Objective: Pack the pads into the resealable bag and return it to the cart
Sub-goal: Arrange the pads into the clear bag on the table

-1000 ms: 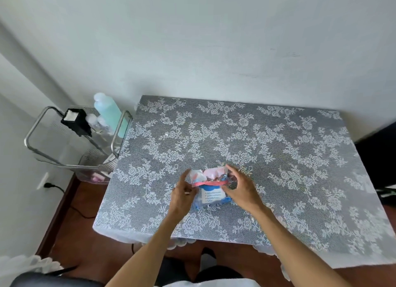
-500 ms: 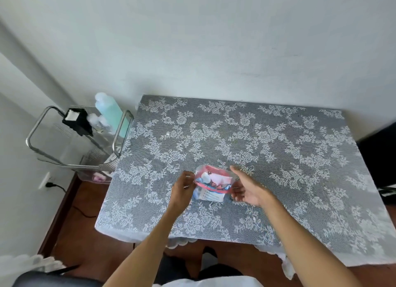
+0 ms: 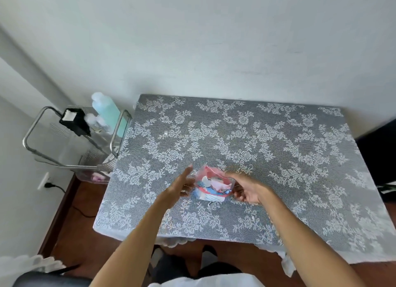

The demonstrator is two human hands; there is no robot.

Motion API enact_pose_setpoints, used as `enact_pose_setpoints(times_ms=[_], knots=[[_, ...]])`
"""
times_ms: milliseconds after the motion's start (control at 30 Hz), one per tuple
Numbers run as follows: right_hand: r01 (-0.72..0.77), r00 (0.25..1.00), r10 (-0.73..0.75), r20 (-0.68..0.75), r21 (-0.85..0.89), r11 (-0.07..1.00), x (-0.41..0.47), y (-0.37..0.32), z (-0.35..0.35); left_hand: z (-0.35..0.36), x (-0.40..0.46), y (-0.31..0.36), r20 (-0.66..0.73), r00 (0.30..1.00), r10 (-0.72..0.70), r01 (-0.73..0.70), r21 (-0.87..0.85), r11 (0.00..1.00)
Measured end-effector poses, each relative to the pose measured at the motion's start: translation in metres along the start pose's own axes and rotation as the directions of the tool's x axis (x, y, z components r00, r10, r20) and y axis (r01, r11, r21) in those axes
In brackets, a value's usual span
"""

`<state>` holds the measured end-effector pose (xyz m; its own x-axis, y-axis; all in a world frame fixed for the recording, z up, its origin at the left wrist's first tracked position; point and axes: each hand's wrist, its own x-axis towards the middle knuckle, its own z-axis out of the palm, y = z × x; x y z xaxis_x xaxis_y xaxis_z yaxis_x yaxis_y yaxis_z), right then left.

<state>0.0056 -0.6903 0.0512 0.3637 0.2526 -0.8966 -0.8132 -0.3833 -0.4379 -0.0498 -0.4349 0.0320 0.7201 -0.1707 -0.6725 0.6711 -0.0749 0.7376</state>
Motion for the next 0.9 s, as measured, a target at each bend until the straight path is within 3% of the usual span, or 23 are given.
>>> enact_pose_setpoints(times_ms=[133, 433, 667, 900], knots=[[0.009, 1.000, -0.008, 0.015, -0.046, 0.999, 0.001, 0.002, 0.000, -0.003, 0.002, 0.003, 0.143, 0.988, -0.059, 0.072, -0.084, 0.994], [-0.001, 0.984, 0.002, 0.178, -0.008, 1.000, 0.001, 0.009, -0.007, -0.008, -0.008, 0.012, 0.170, 0.980, -0.105, 0.157, -0.326, 0.932], [0.096, 0.963, -0.091, 0.253, -0.005, 0.995, 0.000, 0.013, -0.004, -0.006, -0.012, 0.013, 0.093, 0.987, -0.132, 0.151, -0.239, 0.959], [0.166, 0.983, -0.169, 0.074, 0.043, 0.985, 0.000, 0.012, -0.001, -0.007, -0.013, 0.009, 0.026, 1.000, 0.009, -0.003, -0.234, 0.972]])
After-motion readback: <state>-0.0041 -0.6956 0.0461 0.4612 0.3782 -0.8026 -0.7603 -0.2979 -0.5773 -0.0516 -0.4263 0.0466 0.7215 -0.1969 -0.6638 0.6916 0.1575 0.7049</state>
